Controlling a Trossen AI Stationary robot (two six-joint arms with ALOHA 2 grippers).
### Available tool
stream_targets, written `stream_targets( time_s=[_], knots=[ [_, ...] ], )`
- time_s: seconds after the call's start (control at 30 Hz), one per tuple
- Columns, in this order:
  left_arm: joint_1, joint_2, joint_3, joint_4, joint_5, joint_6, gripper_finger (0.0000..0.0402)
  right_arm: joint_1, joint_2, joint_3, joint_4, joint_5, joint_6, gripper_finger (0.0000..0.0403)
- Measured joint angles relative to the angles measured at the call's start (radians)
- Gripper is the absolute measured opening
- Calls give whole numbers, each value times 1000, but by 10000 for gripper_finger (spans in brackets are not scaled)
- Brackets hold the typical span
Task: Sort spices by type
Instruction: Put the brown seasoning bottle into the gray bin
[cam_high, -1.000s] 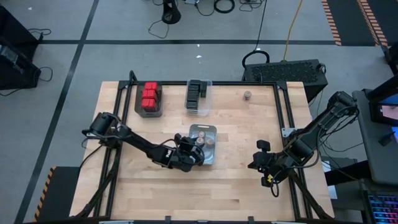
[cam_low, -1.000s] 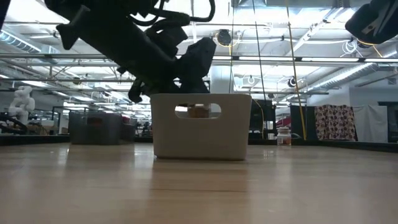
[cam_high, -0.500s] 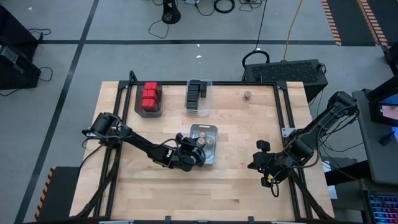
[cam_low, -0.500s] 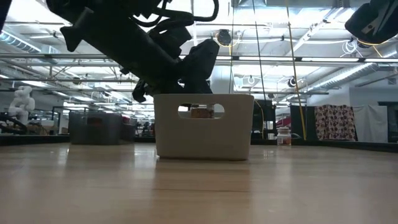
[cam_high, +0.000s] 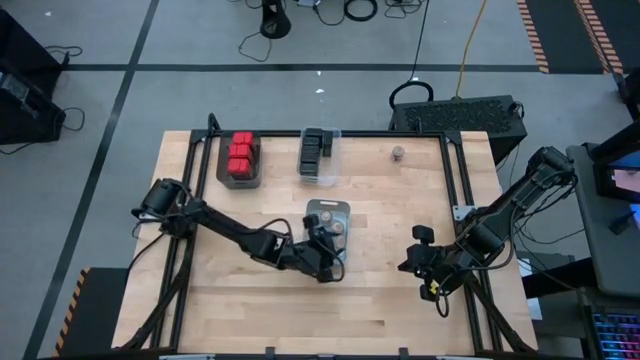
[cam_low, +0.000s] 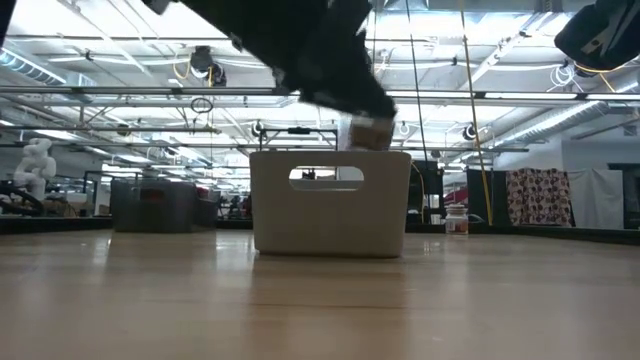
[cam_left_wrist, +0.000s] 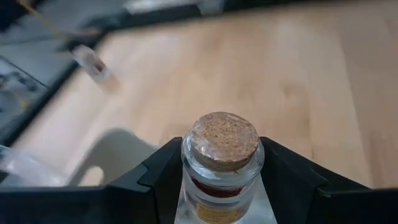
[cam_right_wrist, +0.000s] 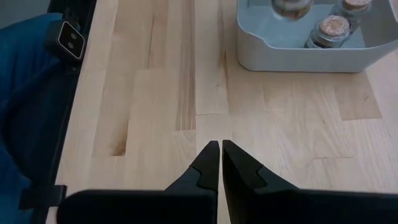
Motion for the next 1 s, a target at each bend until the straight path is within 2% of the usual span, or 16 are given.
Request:
stream_targets(
  time_s=[0.07, 0.2, 0.5, 0.83, 1.0],
  knots=[
    [21, 0, 8, -66, 72, 5, 191, 0, 0, 0, 3, 0, 0, 0],
    [49, 0, 1, -62, 207, 3, 191, 0, 0, 0, 6, 0, 0, 0],
    [75, 0, -10, -62, 215, 3, 191, 0, 0, 0, 6, 0, -12, 0],
    [126, 0, -10, -77, 397, 78, 191, 0, 0, 0, 18, 0, -19, 0],
    [152, 0, -10, -85, 456, 105, 191, 0, 0, 0, 19, 0, -22, 0]
  ],
)
